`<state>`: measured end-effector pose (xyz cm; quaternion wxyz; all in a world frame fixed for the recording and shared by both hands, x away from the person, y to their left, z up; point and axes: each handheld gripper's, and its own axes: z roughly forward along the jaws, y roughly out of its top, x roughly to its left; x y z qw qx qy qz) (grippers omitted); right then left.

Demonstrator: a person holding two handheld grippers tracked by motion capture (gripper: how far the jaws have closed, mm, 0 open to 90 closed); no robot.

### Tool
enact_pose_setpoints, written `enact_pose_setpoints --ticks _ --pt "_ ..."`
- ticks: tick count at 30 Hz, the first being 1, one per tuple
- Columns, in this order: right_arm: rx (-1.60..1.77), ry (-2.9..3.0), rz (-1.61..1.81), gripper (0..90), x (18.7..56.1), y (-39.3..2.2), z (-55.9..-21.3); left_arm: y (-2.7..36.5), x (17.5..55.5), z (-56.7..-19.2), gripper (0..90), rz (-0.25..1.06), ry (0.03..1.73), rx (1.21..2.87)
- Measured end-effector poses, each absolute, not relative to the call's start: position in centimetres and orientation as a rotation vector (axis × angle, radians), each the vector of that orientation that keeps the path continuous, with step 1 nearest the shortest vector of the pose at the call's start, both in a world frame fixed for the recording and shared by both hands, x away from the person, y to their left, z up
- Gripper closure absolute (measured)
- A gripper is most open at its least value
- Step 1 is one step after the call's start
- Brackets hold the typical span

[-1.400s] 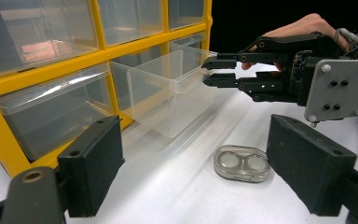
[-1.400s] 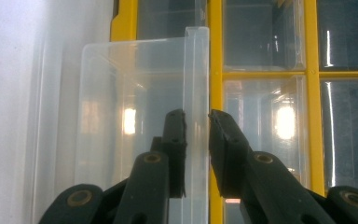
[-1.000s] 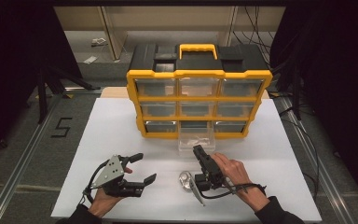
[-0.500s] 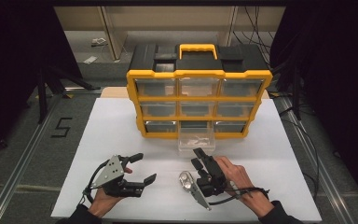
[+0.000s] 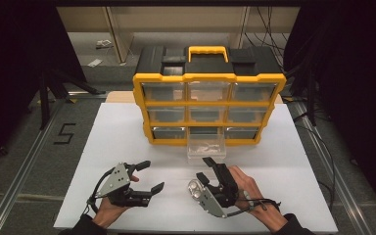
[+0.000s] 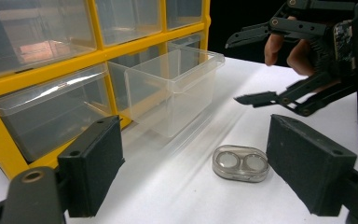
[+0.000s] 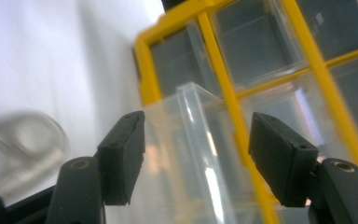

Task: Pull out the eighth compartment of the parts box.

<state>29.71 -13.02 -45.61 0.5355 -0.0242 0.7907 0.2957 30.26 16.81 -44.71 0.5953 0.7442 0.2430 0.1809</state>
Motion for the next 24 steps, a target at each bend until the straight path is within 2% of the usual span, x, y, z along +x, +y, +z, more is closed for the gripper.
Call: enact_pose_setpoints --ticks 24 --pt "0.296 2.124 0.981 33.3 30.0 -13.1 -43.9 16.9 30.2 -44.7 18.1 0.419 0.562 1.72"
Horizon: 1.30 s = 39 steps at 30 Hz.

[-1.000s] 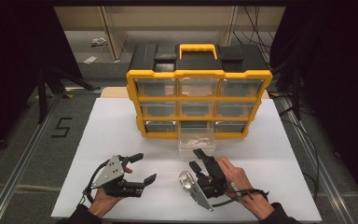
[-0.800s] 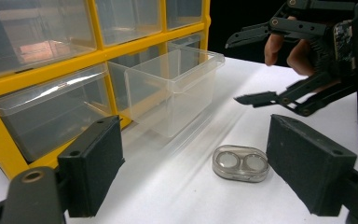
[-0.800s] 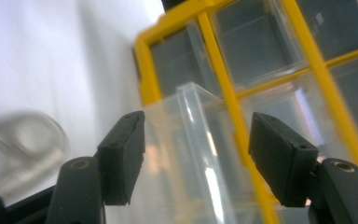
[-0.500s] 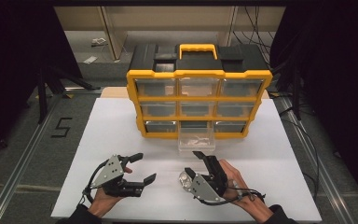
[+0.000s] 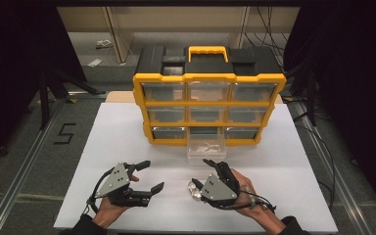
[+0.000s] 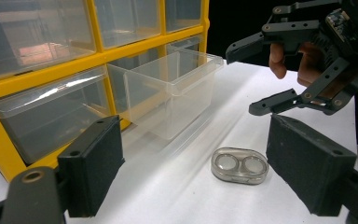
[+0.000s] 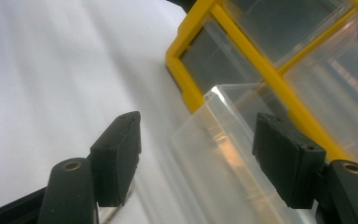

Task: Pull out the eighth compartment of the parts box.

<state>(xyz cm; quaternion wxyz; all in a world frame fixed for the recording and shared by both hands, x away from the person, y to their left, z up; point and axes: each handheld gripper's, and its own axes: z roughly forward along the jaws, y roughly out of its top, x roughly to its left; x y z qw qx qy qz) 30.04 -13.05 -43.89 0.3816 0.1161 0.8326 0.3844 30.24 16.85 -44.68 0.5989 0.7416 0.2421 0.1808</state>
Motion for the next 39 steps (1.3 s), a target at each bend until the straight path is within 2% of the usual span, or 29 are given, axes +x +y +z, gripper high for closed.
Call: enact_pose_setpoints --ticks 12,27,39 --pt "0.537 2.294 1.137 32.1 30.9 -13.2 -43.5 16.9 30.3 -44.7 18.1 0.423 0.568 1.718" --pt "0.703 2.409 1.142 29.1 31.4 -12.8 -43.8 16.8 30.4 -44.7 18.0 0.424 0.572 1.719" --pt "0.707 2.499 1.049 27.6 31.3 -12.2 -44.4 16.8 30.5 -44.7 18.0 0.424 0.574 1.719"
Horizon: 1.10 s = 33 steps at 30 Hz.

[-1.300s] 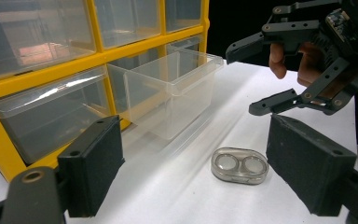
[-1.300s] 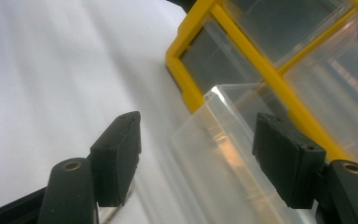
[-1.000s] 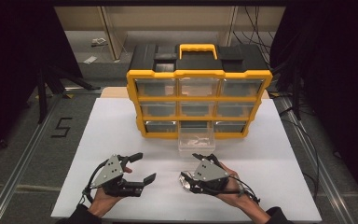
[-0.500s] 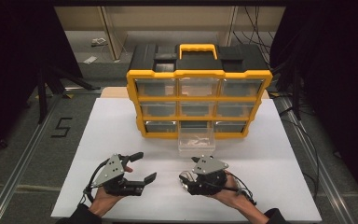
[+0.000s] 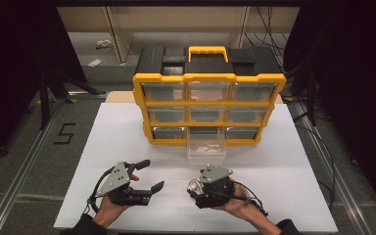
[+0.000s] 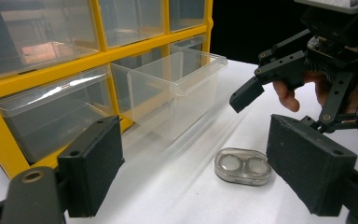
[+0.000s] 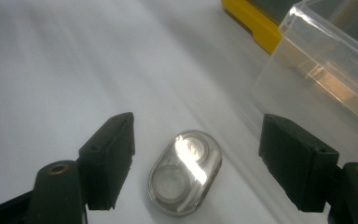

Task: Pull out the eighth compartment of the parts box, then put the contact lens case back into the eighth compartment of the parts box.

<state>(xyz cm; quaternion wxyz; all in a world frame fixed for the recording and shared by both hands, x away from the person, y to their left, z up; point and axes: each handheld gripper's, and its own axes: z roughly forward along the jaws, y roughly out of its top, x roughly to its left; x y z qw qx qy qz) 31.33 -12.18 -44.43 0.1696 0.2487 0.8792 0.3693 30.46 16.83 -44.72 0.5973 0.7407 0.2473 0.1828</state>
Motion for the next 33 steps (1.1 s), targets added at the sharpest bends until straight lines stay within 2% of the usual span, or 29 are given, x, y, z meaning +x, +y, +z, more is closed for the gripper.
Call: enact_pose_setpoints --ticks 33 --pt "0.699 2.602 0.858 26.9 32.2 -10.6 -46.7 16.7 30.3 -44.8 18.1 0.423 0.56 1.728"
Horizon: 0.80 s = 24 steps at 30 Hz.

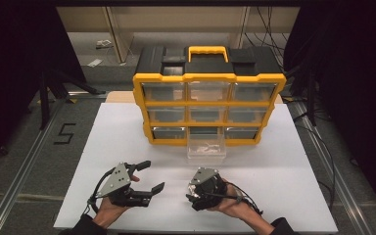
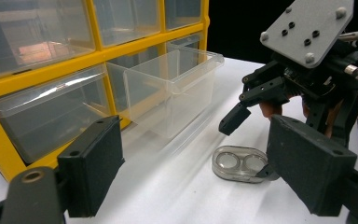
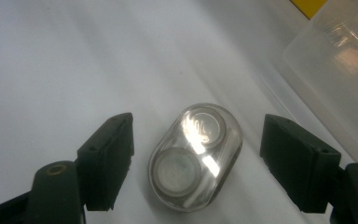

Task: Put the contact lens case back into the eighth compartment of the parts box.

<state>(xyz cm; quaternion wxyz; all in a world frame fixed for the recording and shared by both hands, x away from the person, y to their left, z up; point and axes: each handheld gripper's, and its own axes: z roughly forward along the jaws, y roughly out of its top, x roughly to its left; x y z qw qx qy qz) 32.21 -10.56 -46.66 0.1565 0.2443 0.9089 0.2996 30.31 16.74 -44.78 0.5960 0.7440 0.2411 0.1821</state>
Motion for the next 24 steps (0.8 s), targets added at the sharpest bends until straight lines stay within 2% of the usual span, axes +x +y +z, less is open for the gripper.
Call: enact_pose_setpoints --ticks 15,24 --pt "0.75 2.622 0.789 32.2 32.9 -10.3 -47.5 16.7 30.4 -44.8 18.0 0.425 0.558 1.733" --pt "0.77 2.675 0.791 41.3 33.6 -10.6 -47.9 16.7 30.4 -44.8 18.1 0.425 0.558 1.734"
